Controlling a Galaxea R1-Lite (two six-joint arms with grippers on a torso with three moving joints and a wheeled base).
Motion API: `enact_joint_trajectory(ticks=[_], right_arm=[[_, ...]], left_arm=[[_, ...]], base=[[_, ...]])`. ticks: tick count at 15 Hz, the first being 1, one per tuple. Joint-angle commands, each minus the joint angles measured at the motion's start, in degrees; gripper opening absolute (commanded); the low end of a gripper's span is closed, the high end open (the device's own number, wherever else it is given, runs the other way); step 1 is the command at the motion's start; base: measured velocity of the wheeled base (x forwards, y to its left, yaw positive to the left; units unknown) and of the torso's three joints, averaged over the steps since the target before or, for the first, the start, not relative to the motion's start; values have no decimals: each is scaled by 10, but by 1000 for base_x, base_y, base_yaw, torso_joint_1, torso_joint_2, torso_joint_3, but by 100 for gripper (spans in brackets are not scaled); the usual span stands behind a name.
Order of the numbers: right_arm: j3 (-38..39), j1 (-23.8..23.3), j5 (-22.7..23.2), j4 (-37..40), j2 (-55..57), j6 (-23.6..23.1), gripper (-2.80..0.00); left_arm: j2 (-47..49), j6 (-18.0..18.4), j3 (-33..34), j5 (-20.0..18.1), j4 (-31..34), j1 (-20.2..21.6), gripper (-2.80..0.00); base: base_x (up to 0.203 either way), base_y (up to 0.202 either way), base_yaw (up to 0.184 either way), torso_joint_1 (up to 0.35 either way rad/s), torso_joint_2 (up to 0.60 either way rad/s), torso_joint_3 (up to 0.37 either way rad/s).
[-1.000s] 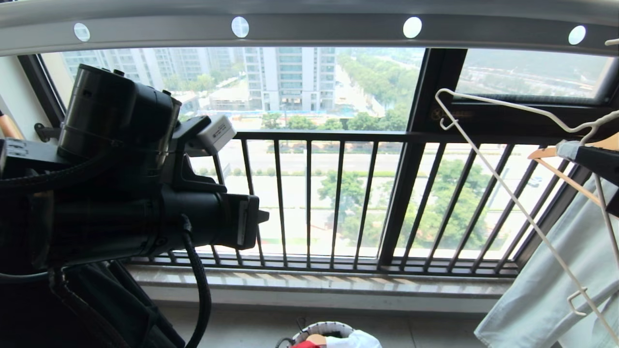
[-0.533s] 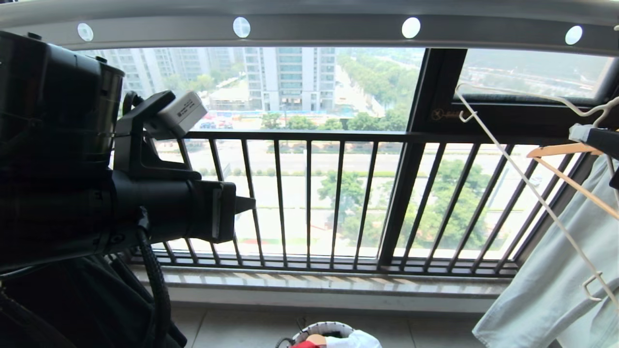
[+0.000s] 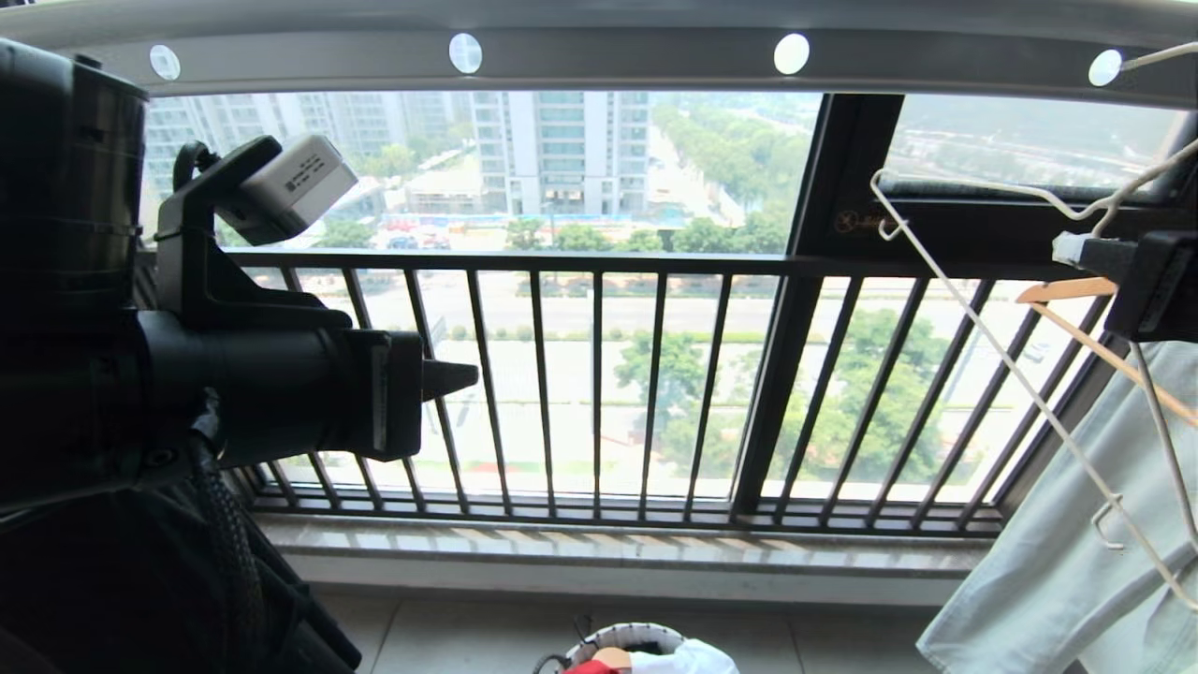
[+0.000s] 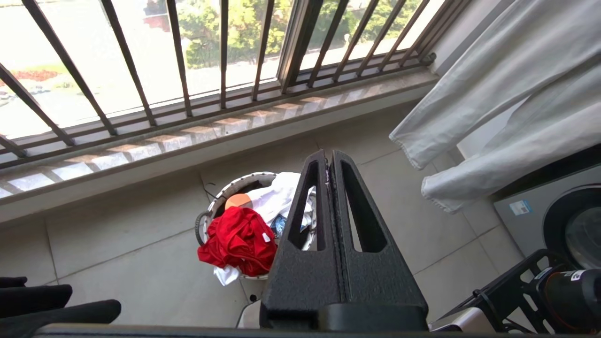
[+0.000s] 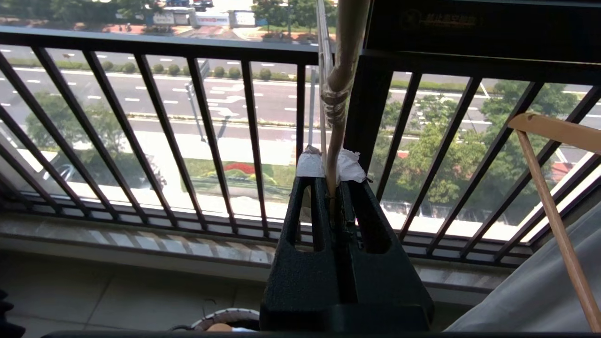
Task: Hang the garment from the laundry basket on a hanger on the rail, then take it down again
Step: Hang the clothes rack on the clothesline
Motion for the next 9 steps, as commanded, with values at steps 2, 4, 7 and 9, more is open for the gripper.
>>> enact_joint_trajectory(ticks=[2, 4, 7, 9], right_arm=[[-33, -10, 0, -2, 51, 0, -280], [-39, -26, 0, -2, 54, 0, -280], [-41, -34, 0, -5, 51, 1, -280], [-40, -35, 0, -1, 34, 1, -280]], left_arm=[[-13, -1, -1, 1, 1, 0, -280], [-22, -1, -2, 0, 1, 0, -280], [-34, 6, -2, 0, 2, -1, -280], [-35, 6, -1, 0, 2, -1, -280]], base=[[0, 0, 0, 0, 0, 0], [0, 0, 0, 0, 0, 0], [0, 0, 0, 0, 0, 0], [0, 0, 0, 0, 0, 0]])
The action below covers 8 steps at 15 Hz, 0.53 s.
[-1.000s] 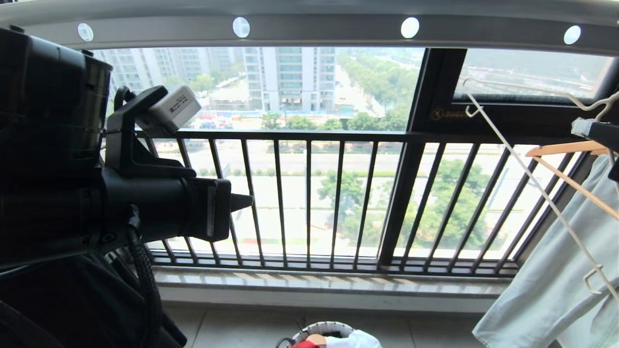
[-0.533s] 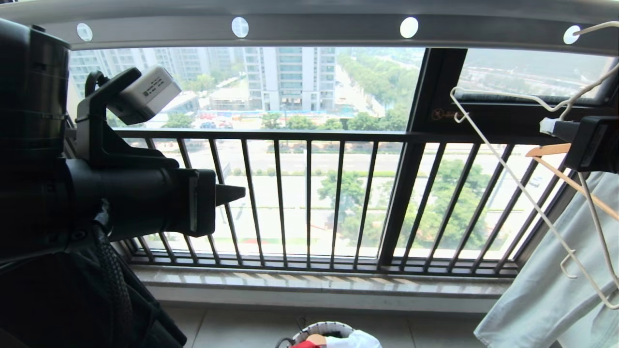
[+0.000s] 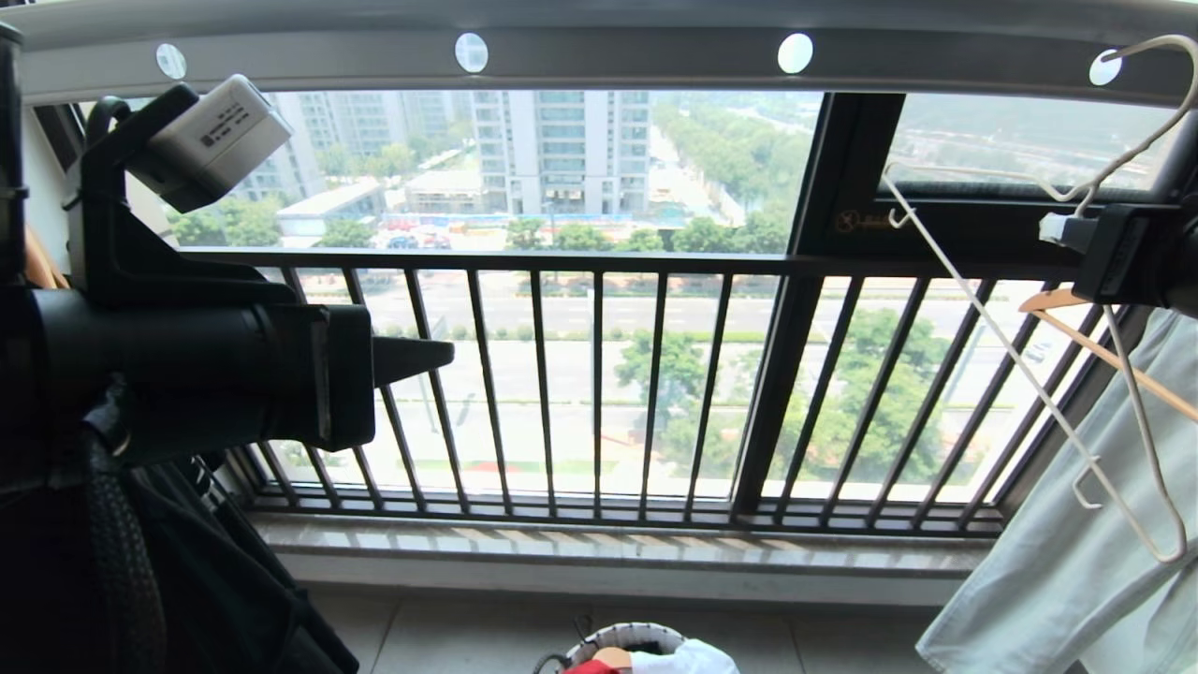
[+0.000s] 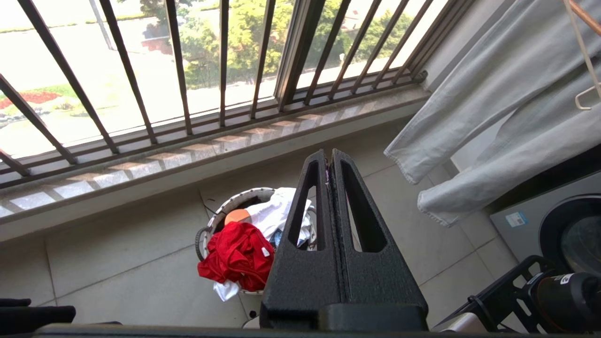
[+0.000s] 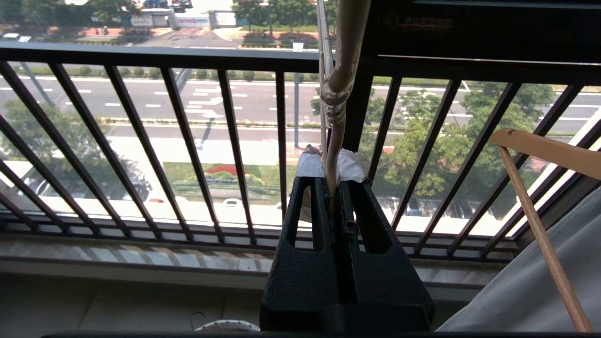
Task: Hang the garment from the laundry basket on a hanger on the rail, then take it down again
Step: Hang the clothes rack on the clothesline
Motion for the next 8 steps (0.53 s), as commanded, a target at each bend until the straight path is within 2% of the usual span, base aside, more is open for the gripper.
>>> enact_joint_trajectory(ticks=[1, 8], right_arm=[[2, -1, -1, 3, -10, 0, -280], [-24, -1, 0, 3, 41, -1, -280]], left_arm=[[-3, 0, 0, 0, 1, 0, -280], [-14, 0, -1, 0, 0, 0, -280]], base=[[0, 0, 0, 0, 0, 0], [0, 0, 0, 0, 0, 0]])
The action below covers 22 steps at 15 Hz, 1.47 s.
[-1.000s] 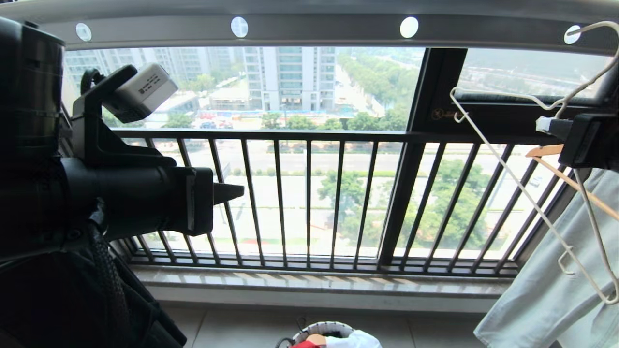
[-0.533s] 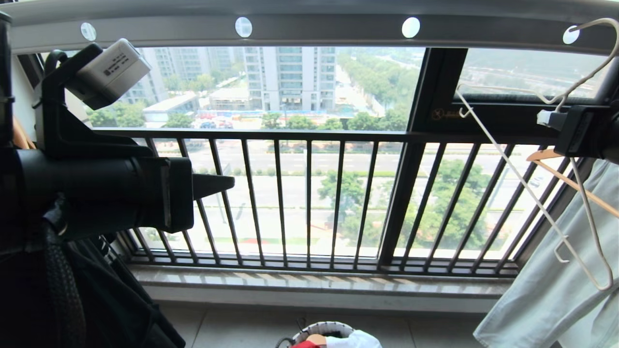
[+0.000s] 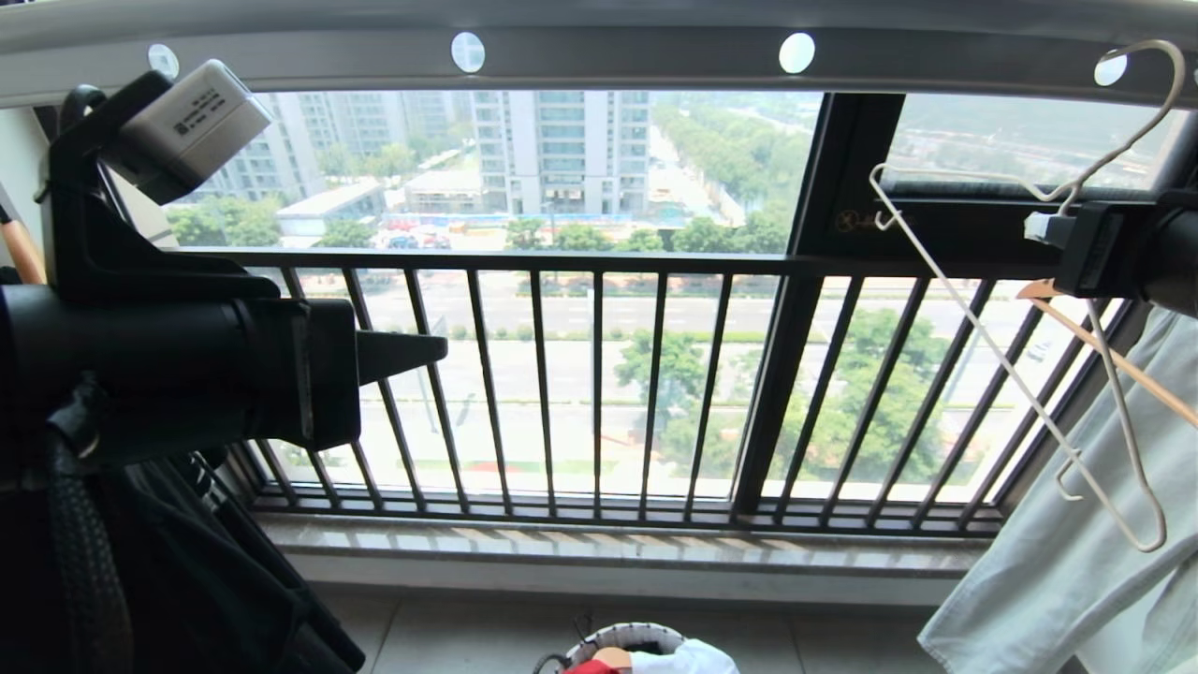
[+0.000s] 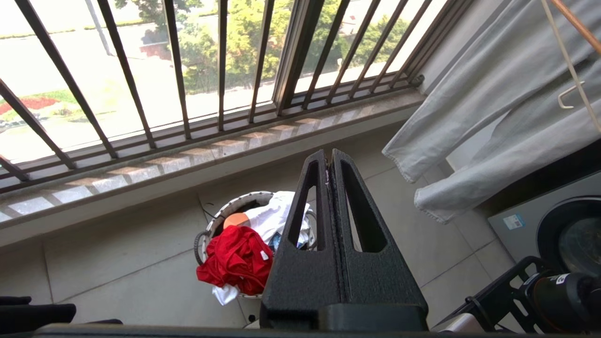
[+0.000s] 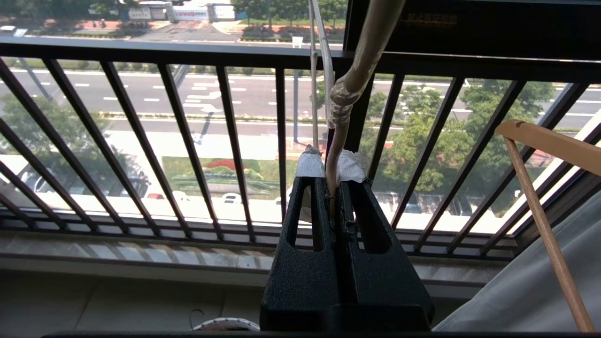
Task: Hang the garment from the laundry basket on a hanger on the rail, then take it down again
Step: Hang the clothes rack on the clothesline
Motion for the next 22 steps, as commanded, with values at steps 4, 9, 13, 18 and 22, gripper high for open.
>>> enact_joint_trajectory(ticks=[4, 9, 13, 18, 22], right_arm=[[-13, -10, -1, -1, 38, -12, -280], [-16, -10, 1, 0, 52, -24, -280], [-13, -10, 1, 0, 44, -25, -280], [-3, -10, 1, 2, 32, -24, 0], [35, -10, 2, 1, -11, -24, 0]], left_arm=[[-5, -1, -2, 1, 1, 0, -280], [-6, -1, -2, 1, 0, 1, -280], [-6, -1, -2, 1, 0, 0, -280], [-12, 3, -6, 0, 2, 0, -280], [-13, 5, -4, 0, 3, 0, -280]], base=[[0, 0, 0, 0, 0, 0], [0, 0, 0, 0, 0, 0], [0, 0, 0, 0, 0, 0], [0, 0, 0, 0, 0, 0], [0, 0, 0, 0, 0, 0]])
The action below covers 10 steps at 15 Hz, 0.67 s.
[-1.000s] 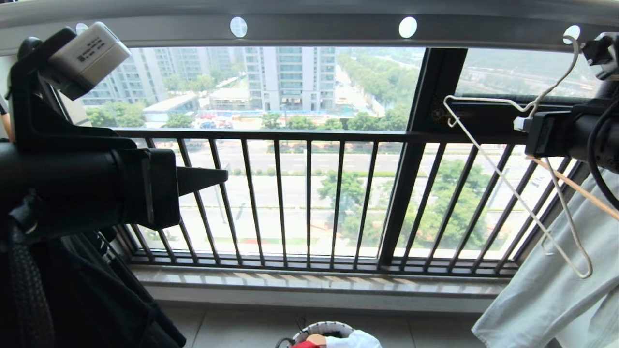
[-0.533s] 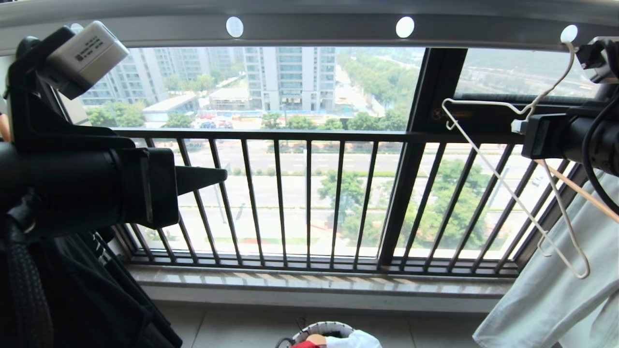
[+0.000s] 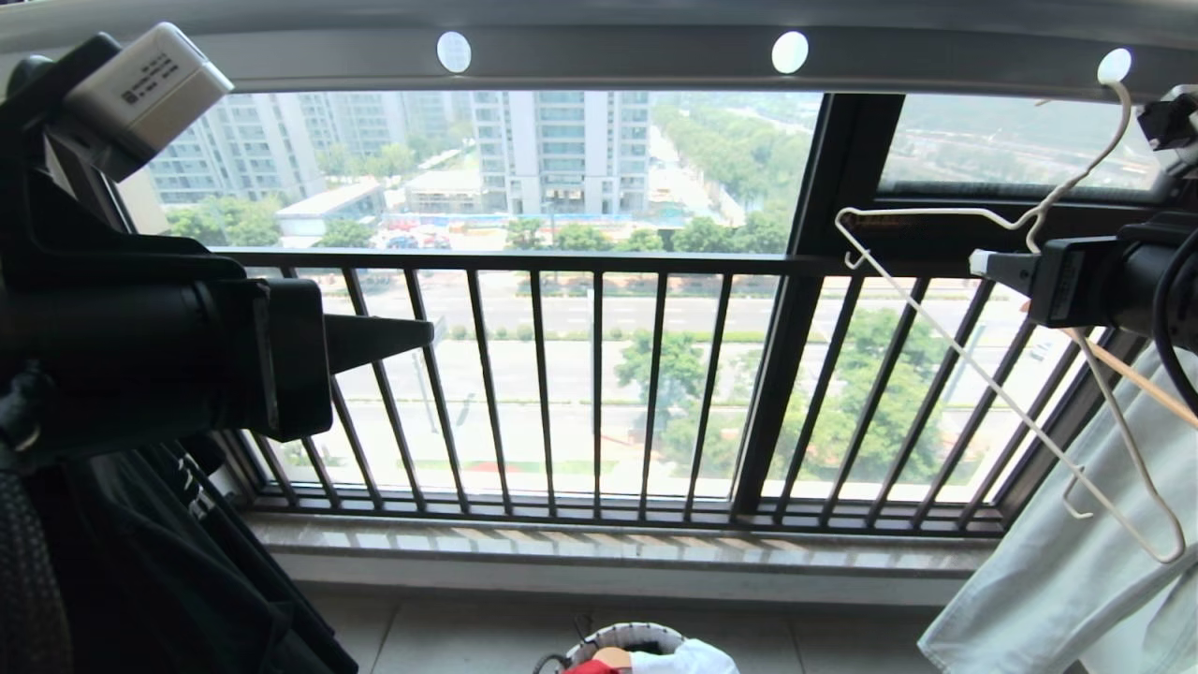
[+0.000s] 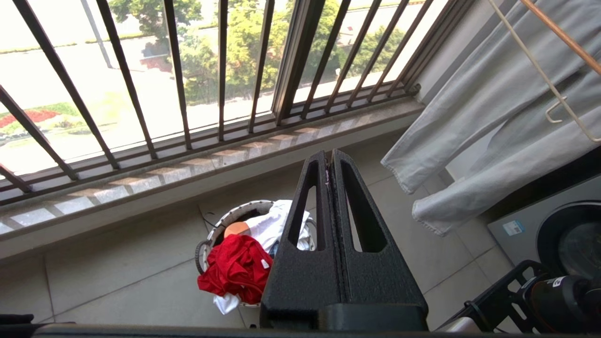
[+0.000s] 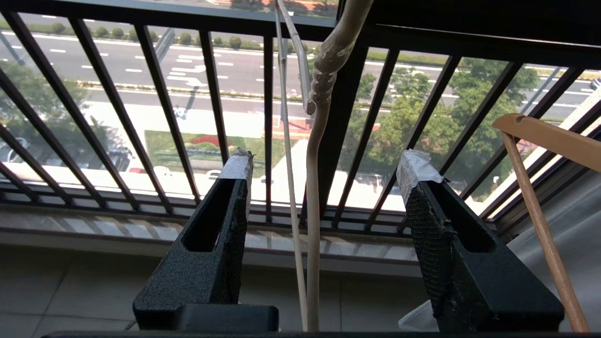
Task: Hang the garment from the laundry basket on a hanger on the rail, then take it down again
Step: Hang the clothes rack on the clothesline
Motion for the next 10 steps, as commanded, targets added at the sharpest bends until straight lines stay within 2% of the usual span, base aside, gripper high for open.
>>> enact_joint_trajectory(ticks=[1, 6, 10], right_arm=[[27, 1, -1, -1, -45, 0, 0], [86, 4, 3, 3, -177, 0, 0], [87, 6, 39, 75, -297, 2, 0]], left_arm=[[2, -1, 1, 0, 0, 0, -280], [4, 1, 3, 0, 1, -1, -280], [8, 6, 8, -2, 3, -2, -280]], base=[[0, 0, 0, 0, 0, 0], [0, 0, 0, 0, 0, 0], [0, 0, 0, 0, 0, 0]])
